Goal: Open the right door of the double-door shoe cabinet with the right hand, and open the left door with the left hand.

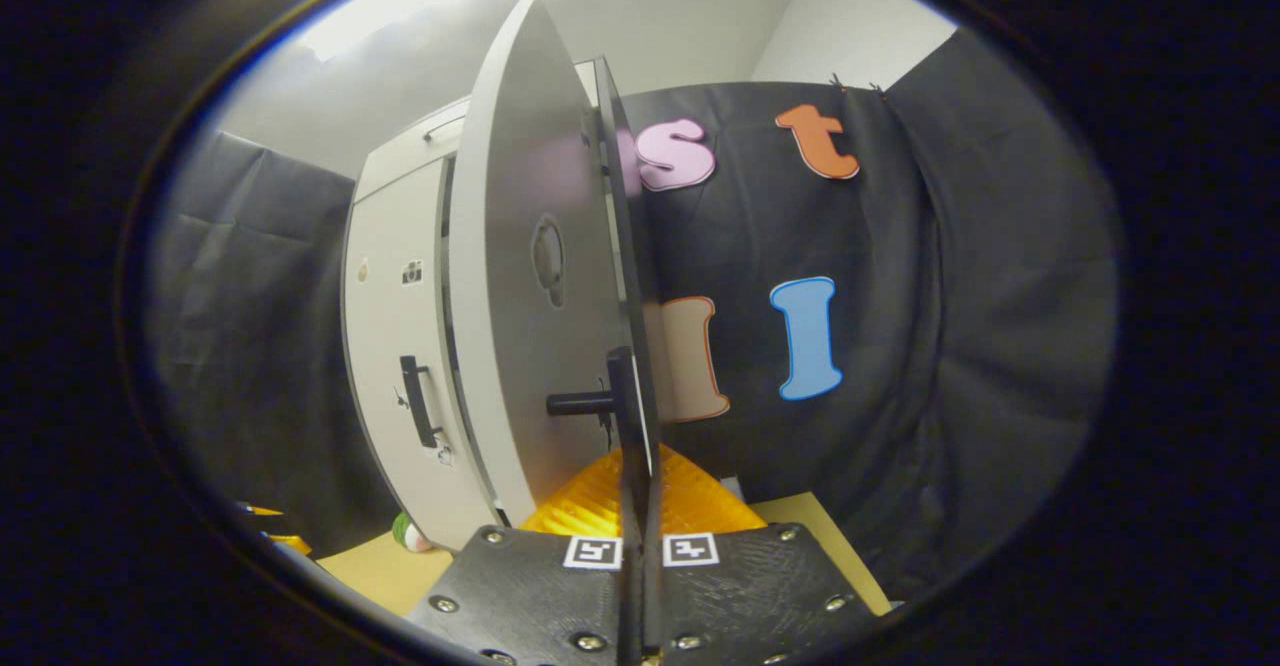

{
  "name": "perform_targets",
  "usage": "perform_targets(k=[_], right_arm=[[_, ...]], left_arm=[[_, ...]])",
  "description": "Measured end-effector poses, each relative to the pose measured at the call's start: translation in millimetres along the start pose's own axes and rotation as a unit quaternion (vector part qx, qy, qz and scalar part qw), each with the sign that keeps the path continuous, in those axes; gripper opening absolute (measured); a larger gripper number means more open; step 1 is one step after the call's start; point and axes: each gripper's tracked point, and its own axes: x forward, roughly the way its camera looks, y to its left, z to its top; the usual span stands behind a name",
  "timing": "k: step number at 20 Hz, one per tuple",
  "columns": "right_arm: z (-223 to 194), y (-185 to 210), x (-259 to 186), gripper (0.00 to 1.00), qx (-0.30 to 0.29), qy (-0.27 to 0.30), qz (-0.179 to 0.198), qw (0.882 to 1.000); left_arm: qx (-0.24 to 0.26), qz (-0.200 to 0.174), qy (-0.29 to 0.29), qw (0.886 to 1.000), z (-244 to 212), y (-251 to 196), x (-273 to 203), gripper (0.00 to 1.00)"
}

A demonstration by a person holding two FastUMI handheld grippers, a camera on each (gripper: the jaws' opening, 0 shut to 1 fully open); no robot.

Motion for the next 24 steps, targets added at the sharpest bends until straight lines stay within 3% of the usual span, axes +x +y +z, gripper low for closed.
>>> perform_targets(k=[3,7,8,9,10,13,16,18,23,24], right_arm=[[-2.9,-11.0,-11.4,0.03,-0.014,-0.013,-0.028,0.999],[-0.9,-29.3,-36.9,0.58,-0.008,-0.036,-0.071,0.997],[-0.1,-33.5,-44.6,0.75,-0.006,-0.042,-0.078,0.996],[1.5,-38.7,-53.7,0.8,-0.002,-0.047,-0.085,0.995],[3.6,-38.9,-65.7,0.92,0.001,-0.052,-0.086,0.995],[-6.6,-40.9,-91.1,0.99,0.012,-0.053,-0.089,0.995],[-8.5,-28.9,-118.2,0.99,0.002,-0.058,-0.07,0.996],[-17.3,-23.0,-135.8,0.94,-0.011,-0.046,-0.077,0.996],[-33.6,10.2,-173.5,0.99,-0.075,-0.052,-0.079,0.993],[-36.2,14.3,-178.1,0.94,-0.072,-0.06,-0.089,0.992]], left_arm=[[0.008,0.004,-0.007,1.0,13.6,-1.2,14.8,0.98],[0.002,0.0,-0.01,1.0,35.4,-6.9,47.1,0.98],[0.0,-0.001,-0.009,1.0,38.9,-8.8,53.8,0.98],[-0.002,-0.001,-0.01,1.0,42.7,-9.2,60.2,0.99],[-0.005,0.001,-0.011,1.0,46.4,-9.2,67.2,0.98],[-0.007,0.004,-0.009,1.0,53.0,-11.2,88.9,0.98],[-0.005,-0.006,-0.017,1.0,67.7,-18.4,114.8,0.98],[-0.004,-0.015,-0.031,0.999,81.9,-25.9,136.4,0.98],[-0.001,-0.03,-0.051,0.998,118.6,-44.3,192.4,0.98],[0.0,-0.024,-0.055,0.998,124.3,-44.1,201.7,0.98]])
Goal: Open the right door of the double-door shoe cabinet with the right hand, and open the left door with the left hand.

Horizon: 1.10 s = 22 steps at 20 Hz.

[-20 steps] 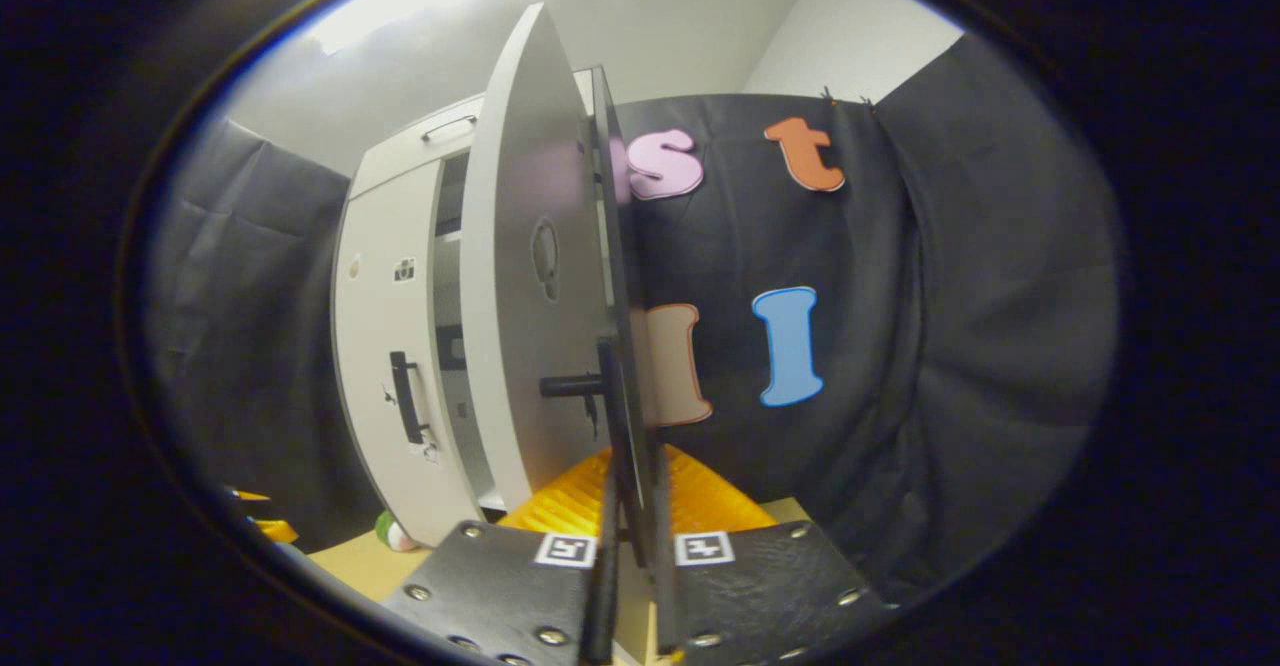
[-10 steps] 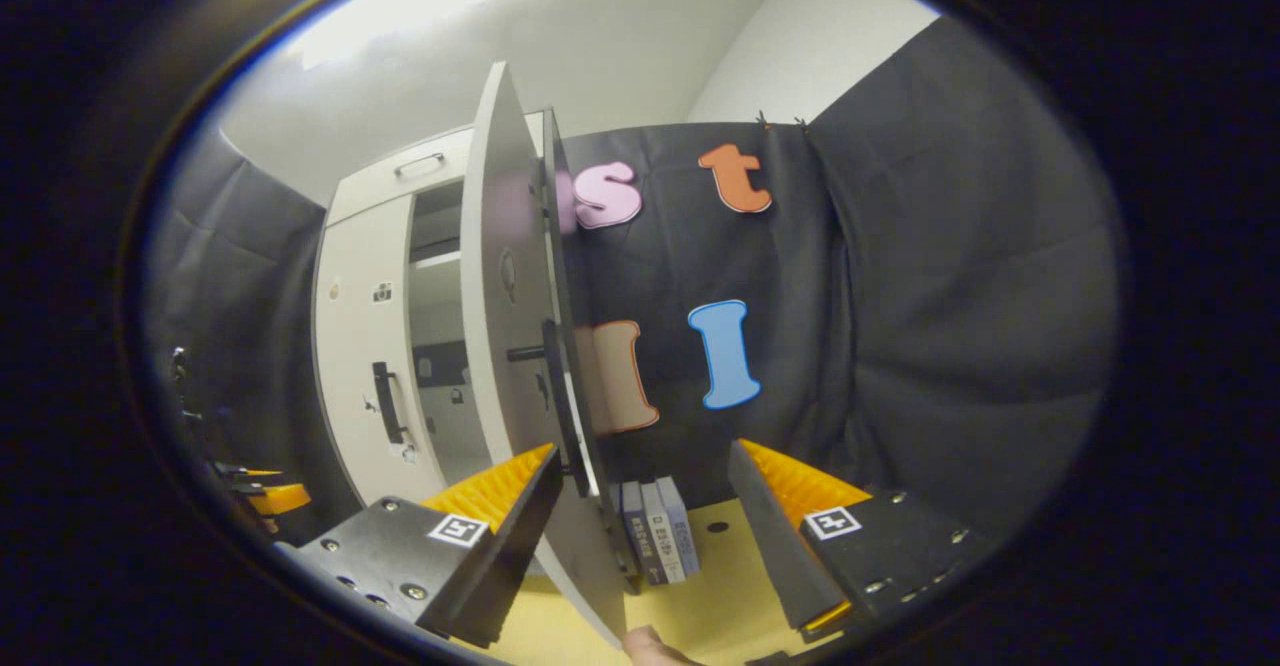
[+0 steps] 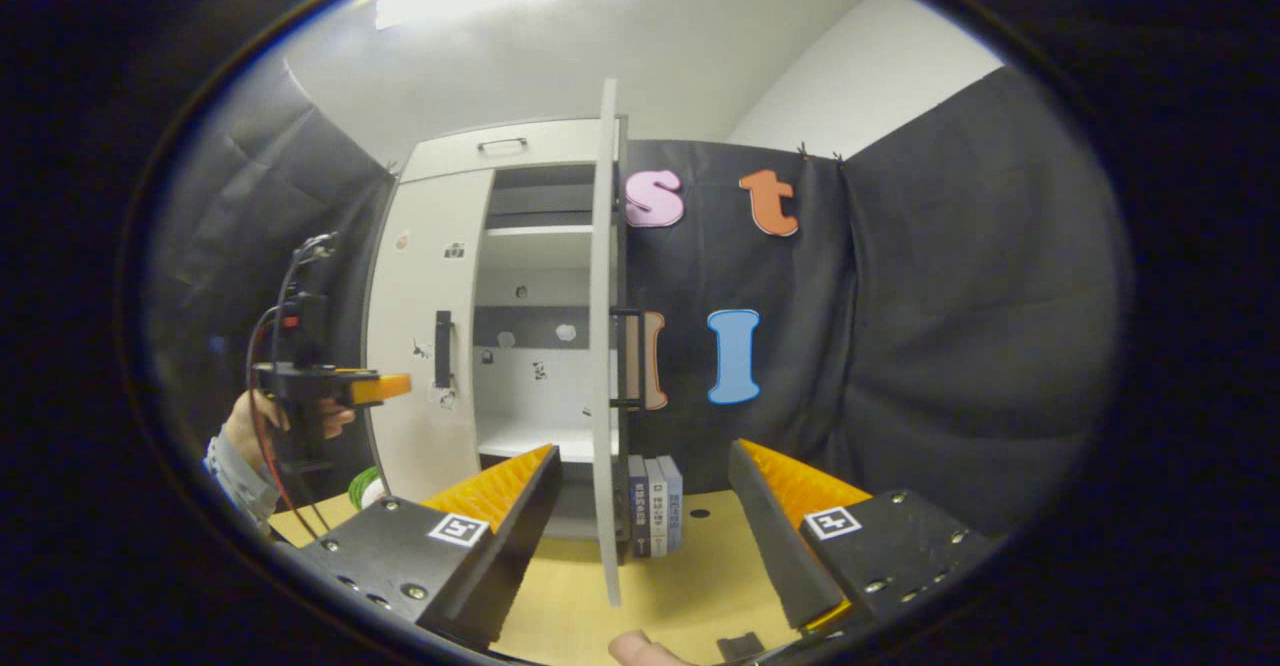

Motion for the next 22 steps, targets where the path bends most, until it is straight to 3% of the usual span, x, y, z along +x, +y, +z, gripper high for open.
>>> perform_targets(k=[2,6,9,14,16,17,20,22], right_arm=[[-4.0,10.3,-14.0,0.98,-0.007,-0.015,-0.012,1.0],[-22.4,59.5,-28.7,0.95,0.023,-0.016,0.024,0.999],[-29.0,71.2,-40.5,0.99,0.012,-0.017,0.024,0.999],[-25.2,80.0,-50.0,0.99,0.034,-0.027,0.039,0.998],[-25.7,82.9,-53.9,0.99,0.039,-0.029,0.047,0.998],[-26.8,89.5,-59.4,0.99,0.051,-0.029,0.063,0.996],[-30.5,87.4,-64.2,0.99,0.067,-0.027,0.071,0.995],[-31.1,76.3,-61.9,0.99,0.051,-0.026,0.049,0.997]], left_arm=[[0.004,0.005,-0.005,1.0,9.7,-3.4,17.6,0.98],[0.003,0.024,-0.022,0.999,31.4,-4.7,54.6,0.98],[0.0,0.034,-0.003,0.999,29.4,-5.4,80.0,0.98],[0.042,0.068,0.009,0.997,26.4,6.1,110.3,0.95],[0.043,0.073,-0.002,0.996,29.4,9.5,117.3,0.82],[0.039,0.076,-0.003,0.996,28.2,9.2,116.0,0.7],[0.047,0.067,0.003,0.997,27.8,-2.9,121.4,0.58],[0.046,0.072,0.018,0.996,25.5,-0.5,120.5,0.34]])
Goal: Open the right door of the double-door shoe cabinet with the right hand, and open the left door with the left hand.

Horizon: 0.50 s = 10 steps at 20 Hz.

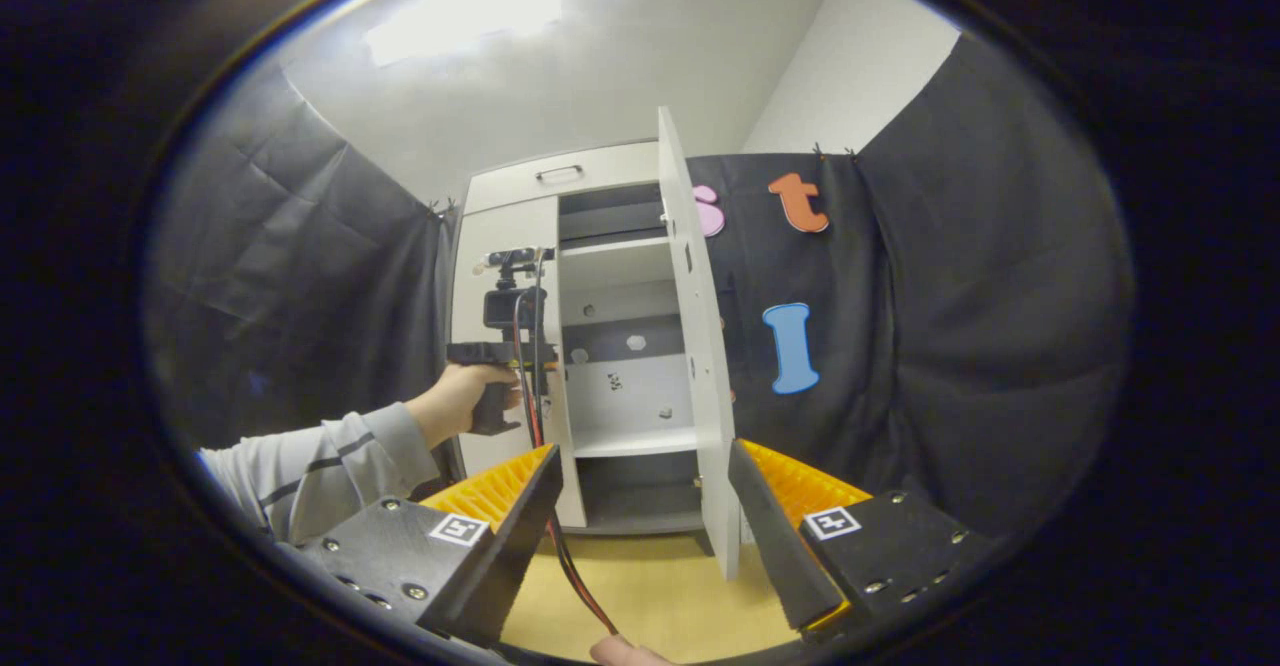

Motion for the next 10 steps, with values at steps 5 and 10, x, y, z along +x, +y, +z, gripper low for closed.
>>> perform_targets(k=[5,10], right_arm=[[-8.0,-7.1,-5.1,0.99,0.003,0.012,-0.022,1.0],[-13.0,-11.0,-0.9,0.98,-0.014,0.021,-0.032,0.999]], left_arm=[[-0.021,0.001,0.02,1.0,-3.4,0.3,-3.7,0.24],[-0.028,0.004,0.018,0.999,-2.0,2.3,-22.1,0.24]])
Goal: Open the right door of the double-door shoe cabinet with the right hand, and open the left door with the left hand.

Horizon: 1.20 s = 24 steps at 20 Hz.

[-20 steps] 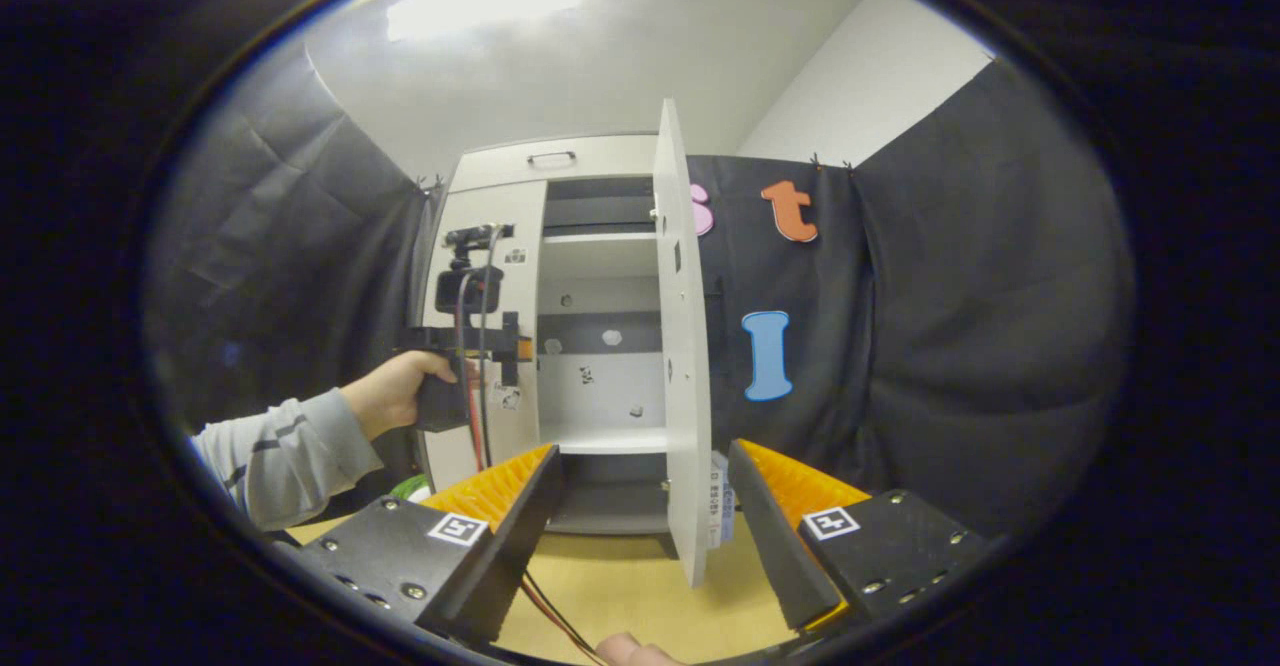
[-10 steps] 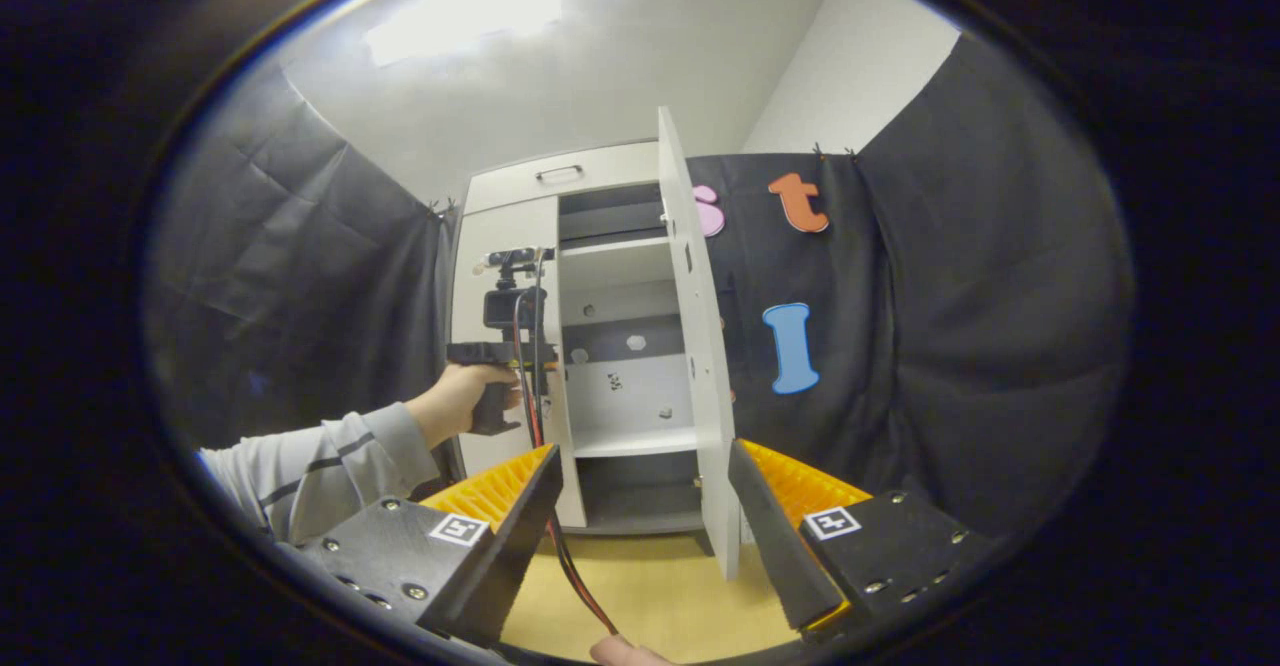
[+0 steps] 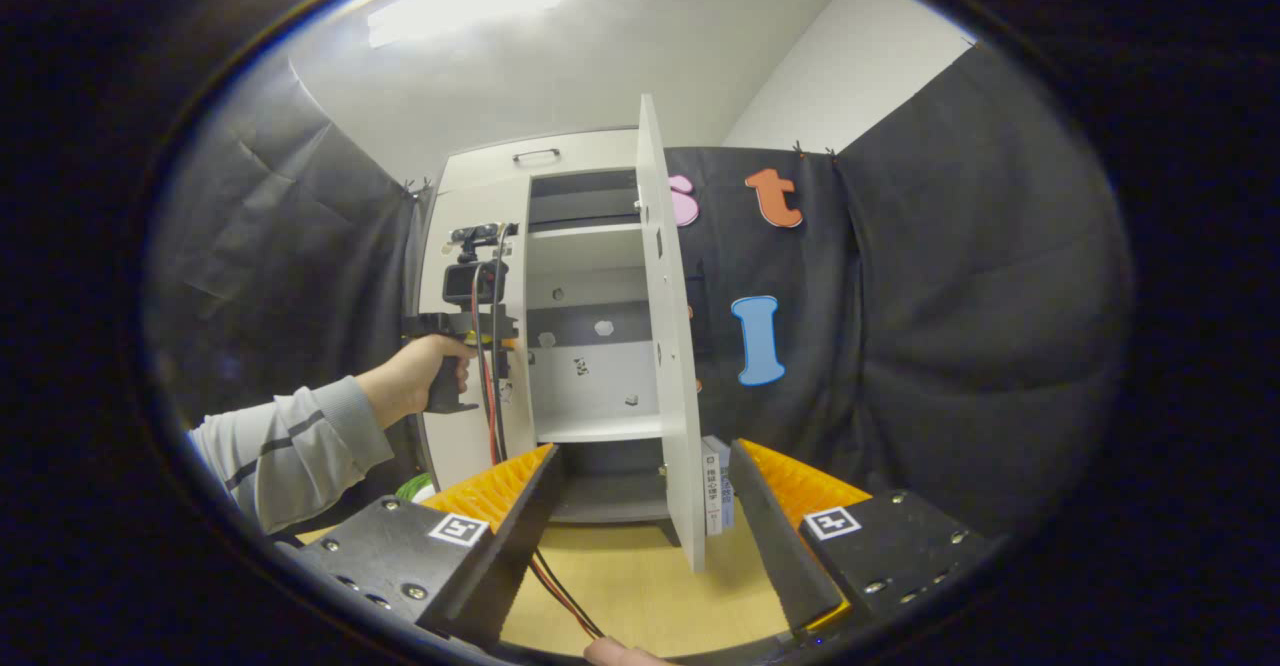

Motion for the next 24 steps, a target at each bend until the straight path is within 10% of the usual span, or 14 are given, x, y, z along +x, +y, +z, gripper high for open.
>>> perform_targets(k=[24], right_arm=[[-14.1,49.9,1.7,0.95,0.018,0.023,0.045,0.999]], left_arm=[[0.008,-0.066,-0.009,0.998,-1.5,74.7,-137.0,0.2]])
